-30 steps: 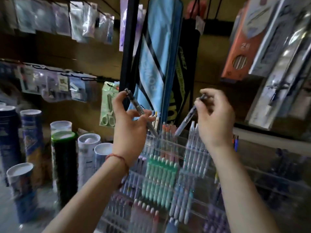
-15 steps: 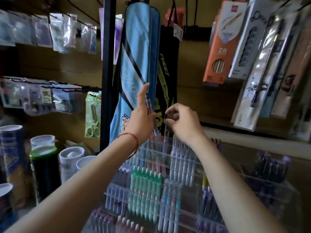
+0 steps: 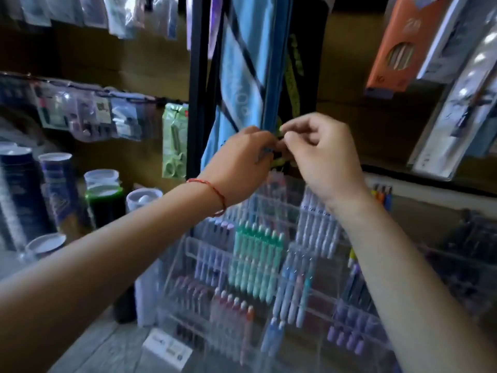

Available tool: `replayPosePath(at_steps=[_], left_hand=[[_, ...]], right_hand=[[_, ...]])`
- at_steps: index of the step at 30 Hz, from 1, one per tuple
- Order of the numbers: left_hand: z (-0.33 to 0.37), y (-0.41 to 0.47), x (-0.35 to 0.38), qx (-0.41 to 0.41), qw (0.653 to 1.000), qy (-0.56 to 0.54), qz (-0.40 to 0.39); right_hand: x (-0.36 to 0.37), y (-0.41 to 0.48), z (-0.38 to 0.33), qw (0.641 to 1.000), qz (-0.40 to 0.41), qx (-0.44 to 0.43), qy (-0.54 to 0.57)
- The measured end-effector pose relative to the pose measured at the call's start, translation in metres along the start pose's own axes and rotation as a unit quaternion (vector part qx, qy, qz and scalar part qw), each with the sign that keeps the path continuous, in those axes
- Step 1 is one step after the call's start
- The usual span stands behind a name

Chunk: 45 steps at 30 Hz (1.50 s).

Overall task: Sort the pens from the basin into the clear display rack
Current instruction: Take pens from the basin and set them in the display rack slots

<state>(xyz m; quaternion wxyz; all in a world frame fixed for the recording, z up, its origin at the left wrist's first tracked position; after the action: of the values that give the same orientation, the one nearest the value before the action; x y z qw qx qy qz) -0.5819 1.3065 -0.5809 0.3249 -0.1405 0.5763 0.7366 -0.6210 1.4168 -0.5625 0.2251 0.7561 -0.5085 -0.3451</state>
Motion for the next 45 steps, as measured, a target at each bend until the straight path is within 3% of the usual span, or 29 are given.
replayPosePath(at_steps=[3,4,6,8,10,12,14,16,22,26,31,35,39,41,43,45], left_hand=[[-0.02,-0.084,-0.043,0.007,0.999,-0.009,0.045],[-0.035,-0.118,-0.05,-0.023,0.999,-0.012,0.025],[-0.078,-0.197,-0.058,-0.158,0.986,-0.023,-0.044],[-0.134,-0.29,-0.061,-0.366,0.923,-0.047,-0.109],[-0.18,-0.384,-0.067,-0.558,0.813,-0.044,-0.159],[-0.205,-0.459,-0.071,-0.633,0.747,0.016,-0.201],[-0.212,-0.507,-0.073,-0.642,0.728,0.104,-0.217],[-0.21,-0.54,-0.068,-0.632,0.732,0.133,-0.215],[-0.193,-0.582,-0.053,-0.595,0.774,0.139,-0.169],[-0.189,-0.586,-0.043,-0.512,0.824,0.154,-0.189],[-0.202,-0.561,-0.027,-0.412,0.868,0.188,-0.205],[-0.222,-0.538,0.002,-0.403,0.84,0.23,-0.282],[-0.238,-0.524,0.021,-0.43,0.754,0.273,-0.414],[-0.244,-0.522,0.02,-0.47,0.733,0.266,-0.413],[-0.247,-0.52,0.014,-0.51,0.736,0.25,-0.369],[-0.243,-0.519,0.006,-0.534,0.744,0.227,-0.332]], right_hand=[[0.06,-0.056,-0.009,0.969,-0.117,0.073,0.203],[0.086,-0.081,-0.008,0.948,-0.176,0.113,0.241],[0.141,-0.14,0.003,0.895,-0.288,0.203,0.274],[0.193,-0.204,0.023,0.847,-0.381,0.276,0.248],[0.236,-0.265,0.054,0.808,-0.449,0.334,0.184],[0.264,-0.317,0.088,0.775,-0.483,0.388,0.123],[0.281,-0.357,0.115,0.743,-0.494,0.444,0.08],[0.291,-0.384,0.133,0.724,-0.493,0.481,0.044],[0.339,-0.413,0.141,0.738,-0.515,0.435,-0.025],[0.379,-0.414,0.136,0.747,-0.532,0.392,-0.077],[0.401,-0.416,0.139,0.761,-0.49,0.386,-0.176],[0.405,-0.427,0.154,0.741,-0.483,0.419,-0.203],[0.399,-0.424,0.164,0.73,-0.493,0.443,-0.165],[0.393,-0.417,0.166,0.734,-0.485,0.458,-0.129],[0.388,-0.41,0.167,0.752,-0.478,0.442,-0.103],[0.383,-0.409,0.168,0.748,-0.486,0.443,-0.089]])
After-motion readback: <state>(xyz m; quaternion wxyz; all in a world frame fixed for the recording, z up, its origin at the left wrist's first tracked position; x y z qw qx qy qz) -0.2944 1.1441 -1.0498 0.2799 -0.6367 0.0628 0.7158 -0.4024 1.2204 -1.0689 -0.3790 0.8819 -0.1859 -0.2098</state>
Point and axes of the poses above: each hand's wrist, its own y-axis towards the middle knuckle, its own x-axis out of the palm, z = x × y, the point moved 5 cm from there along y, towards the middle knuckle, and after that the axes turned 5 degrees about y, right-handed, at the moved point
